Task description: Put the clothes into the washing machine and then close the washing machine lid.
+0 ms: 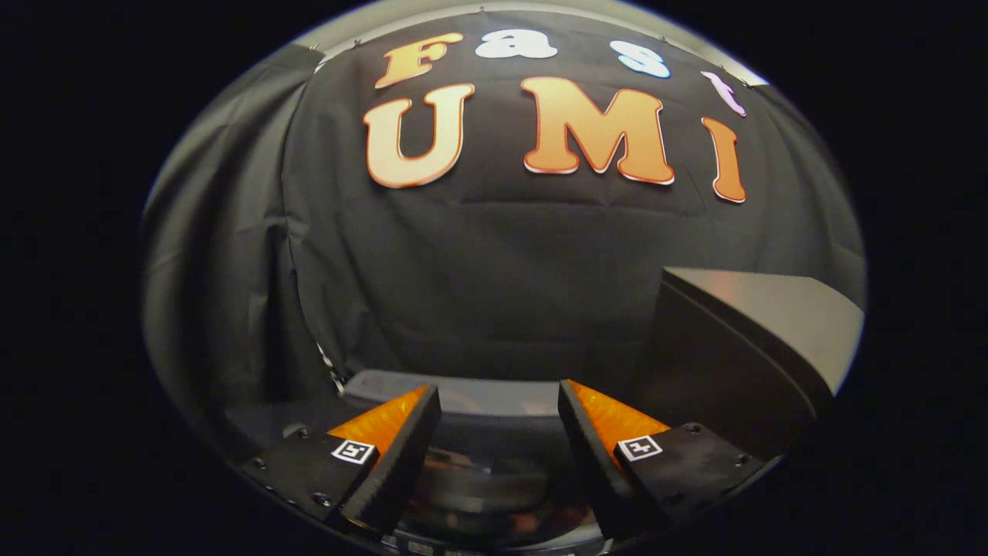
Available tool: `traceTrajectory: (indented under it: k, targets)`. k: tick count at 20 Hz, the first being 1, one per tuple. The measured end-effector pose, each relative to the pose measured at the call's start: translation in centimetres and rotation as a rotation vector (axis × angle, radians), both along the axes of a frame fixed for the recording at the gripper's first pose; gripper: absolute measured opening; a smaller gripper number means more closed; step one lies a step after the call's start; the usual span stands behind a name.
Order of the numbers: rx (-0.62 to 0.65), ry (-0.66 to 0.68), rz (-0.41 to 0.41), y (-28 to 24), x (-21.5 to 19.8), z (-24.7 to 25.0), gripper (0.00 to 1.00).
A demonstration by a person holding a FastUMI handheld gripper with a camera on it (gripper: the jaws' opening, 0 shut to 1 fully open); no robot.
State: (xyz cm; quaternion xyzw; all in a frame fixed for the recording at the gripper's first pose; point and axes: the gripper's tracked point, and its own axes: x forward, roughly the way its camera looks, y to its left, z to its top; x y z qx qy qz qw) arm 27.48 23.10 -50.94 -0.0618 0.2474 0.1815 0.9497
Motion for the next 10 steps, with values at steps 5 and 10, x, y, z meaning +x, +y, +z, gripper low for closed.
traceTrajectory:
  k: [5,10]
  targets:
    - [0.003,0.089,0.005,-0.4,-3.2,-3.4,0.99]
    - [0.018,0.115,-0.005,0.3,-2.6,-2.9,0.99]
